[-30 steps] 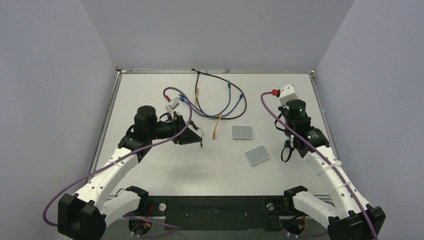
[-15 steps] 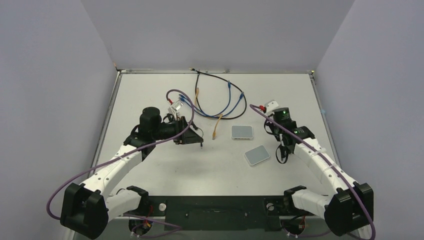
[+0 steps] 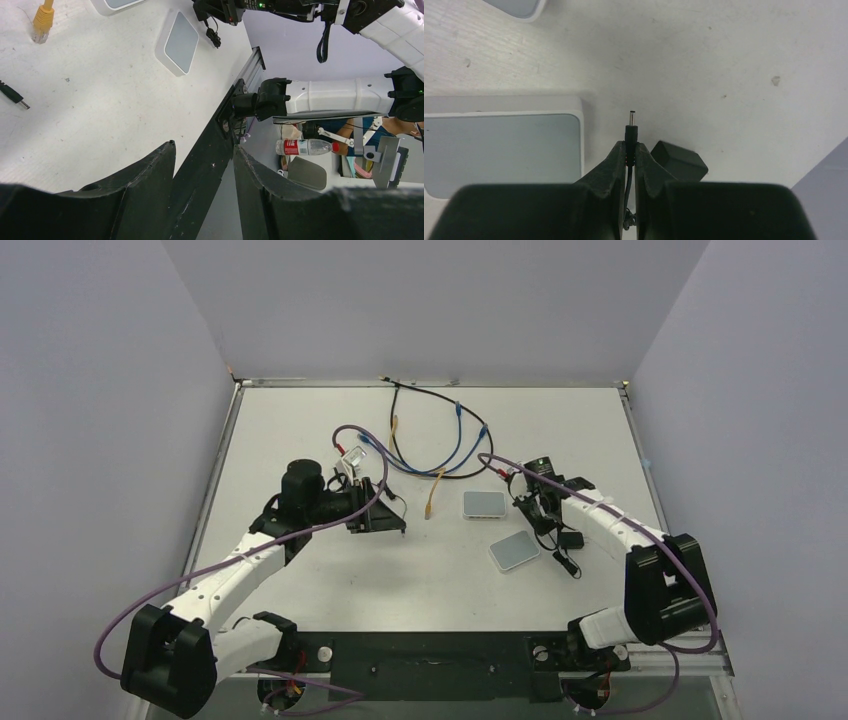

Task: Insert the plug into the switch port
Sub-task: Move the switch port to the center of the board.

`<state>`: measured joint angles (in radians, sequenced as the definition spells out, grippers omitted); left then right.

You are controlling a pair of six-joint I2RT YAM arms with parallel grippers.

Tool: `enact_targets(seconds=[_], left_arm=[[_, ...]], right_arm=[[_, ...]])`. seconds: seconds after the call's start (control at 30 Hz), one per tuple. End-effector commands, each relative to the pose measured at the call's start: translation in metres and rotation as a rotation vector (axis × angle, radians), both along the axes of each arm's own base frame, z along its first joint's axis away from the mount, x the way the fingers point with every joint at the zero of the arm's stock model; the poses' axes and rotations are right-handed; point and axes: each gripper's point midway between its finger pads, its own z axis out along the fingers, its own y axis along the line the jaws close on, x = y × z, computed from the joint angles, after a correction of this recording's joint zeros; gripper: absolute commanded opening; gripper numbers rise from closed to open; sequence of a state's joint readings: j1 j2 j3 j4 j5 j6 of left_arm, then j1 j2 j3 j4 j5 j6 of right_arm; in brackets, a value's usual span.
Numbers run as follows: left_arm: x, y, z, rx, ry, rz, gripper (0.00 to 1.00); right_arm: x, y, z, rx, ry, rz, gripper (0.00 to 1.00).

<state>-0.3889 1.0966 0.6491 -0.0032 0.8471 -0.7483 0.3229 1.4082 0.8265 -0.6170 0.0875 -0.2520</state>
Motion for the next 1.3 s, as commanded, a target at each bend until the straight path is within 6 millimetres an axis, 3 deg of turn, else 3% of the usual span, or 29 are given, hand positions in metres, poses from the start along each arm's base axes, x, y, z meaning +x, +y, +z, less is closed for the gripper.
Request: enact_targets(seconds=[0.0,0.17,0.67,0.83,0.97,1.07,1.13,1.27], left_arm=[[0.006,0.001,0.009,-0.014,-0.054,0.015,0.44],[0.006,0.002,0.007,-0.012,-0.05,0.029,0.44],[0.006,0.008,0.005,0.005,-0.043,0.067,0.44],[0.004,0.01,0.002,0.005,-0.032,0.083,0.44],[-0.003,0.011,-0.005,0.013,-0.01,0.065,0.43],[-0.01,0.011,-0.014,0.037,0.017,0.047,0.43],[-0.014,0.008,-0.019,0.051,0.027,0.031,0.43],[-0.023,-0.002,-0.026,0.08,0.028,0.007,0.43]], right_arm=[[0.005,0.024,0.003,0.07,0.029,0.032,0.0],[0.002,0.037,-0.005,0.075,0.063,0.044,0.0],[-0.013,0.12,-0.016,0.272,0.159,0.103,0.0],[-0.014,0.144,-0.007,0.335,0.096,0.111,0.0],[0.001,0.134,0.016,0.327,-0.045,0.015,0.0],[0.01,0.117,0.041,0.326,-0.187,-0.106,0.0],[0.007,0.106,0.053,0.331,-0.252,-0.172,0.0],[-0.009,0.084,0.058,0.317,-0.287,-0.296,0.0]])
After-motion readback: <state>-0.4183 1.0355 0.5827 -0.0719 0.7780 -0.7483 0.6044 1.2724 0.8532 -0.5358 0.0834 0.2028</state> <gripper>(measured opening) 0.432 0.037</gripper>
